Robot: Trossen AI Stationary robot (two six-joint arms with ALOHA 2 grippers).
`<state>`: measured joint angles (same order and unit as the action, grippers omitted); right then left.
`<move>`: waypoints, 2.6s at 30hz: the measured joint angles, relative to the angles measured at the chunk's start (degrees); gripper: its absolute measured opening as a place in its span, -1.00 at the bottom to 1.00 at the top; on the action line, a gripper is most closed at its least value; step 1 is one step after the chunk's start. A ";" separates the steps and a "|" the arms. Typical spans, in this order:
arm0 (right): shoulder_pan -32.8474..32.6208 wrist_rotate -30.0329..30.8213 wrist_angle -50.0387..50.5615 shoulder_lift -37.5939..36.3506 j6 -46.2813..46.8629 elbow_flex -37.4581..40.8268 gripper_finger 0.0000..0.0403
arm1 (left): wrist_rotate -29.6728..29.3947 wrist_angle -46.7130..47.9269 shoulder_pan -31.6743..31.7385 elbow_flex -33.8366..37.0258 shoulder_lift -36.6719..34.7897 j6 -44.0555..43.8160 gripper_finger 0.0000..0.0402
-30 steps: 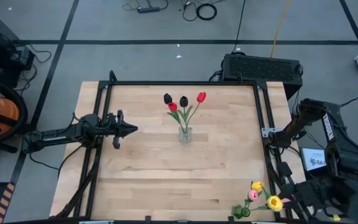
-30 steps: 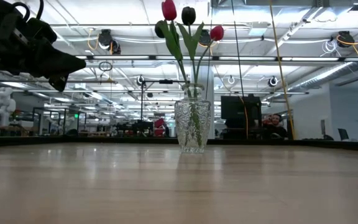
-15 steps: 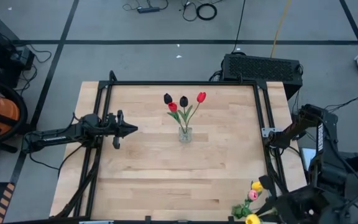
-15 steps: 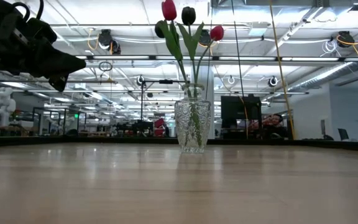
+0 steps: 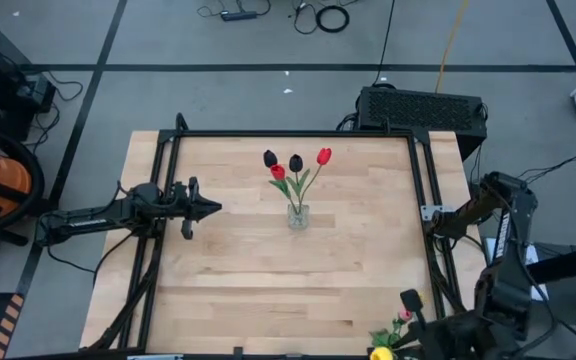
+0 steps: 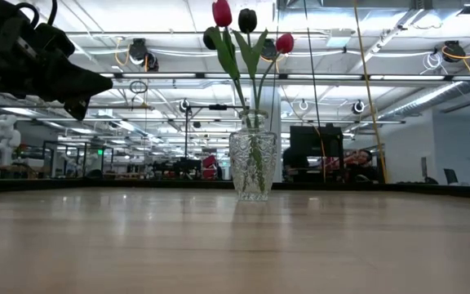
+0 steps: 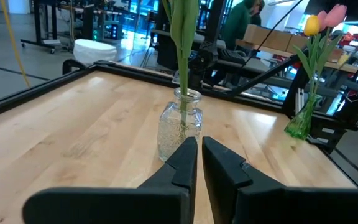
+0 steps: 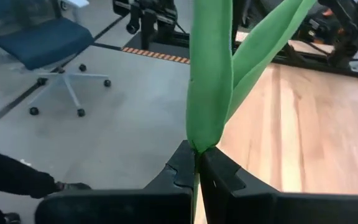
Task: Sort flowers into vase by color
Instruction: Put the yellow flower into the green vase
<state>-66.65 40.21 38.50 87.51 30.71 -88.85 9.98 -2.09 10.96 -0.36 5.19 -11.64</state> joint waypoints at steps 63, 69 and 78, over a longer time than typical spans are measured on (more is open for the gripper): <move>-5.03 1.68 -3.37 -9.51 -2.01 15.64 -0.92 | -0.50 0.04 0.00 0.00 -0.01 0.02 -0.84; -5.03 1.87 -1.44 -9.51 -1.22 15.64 -0.95 | -0.46 0.04 0.00 0.00 0.00 0.01 -0.84; -4.88 6.65 0.10 -9.51 -1.29 15.63 -0.95 | -0.38 0.03 0.00 0.00 -0.01 0.01 -0.84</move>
<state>-71.52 46.86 38.59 78.00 29.43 -73.21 9.60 -2.05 10.96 -0.36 5.18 -11.63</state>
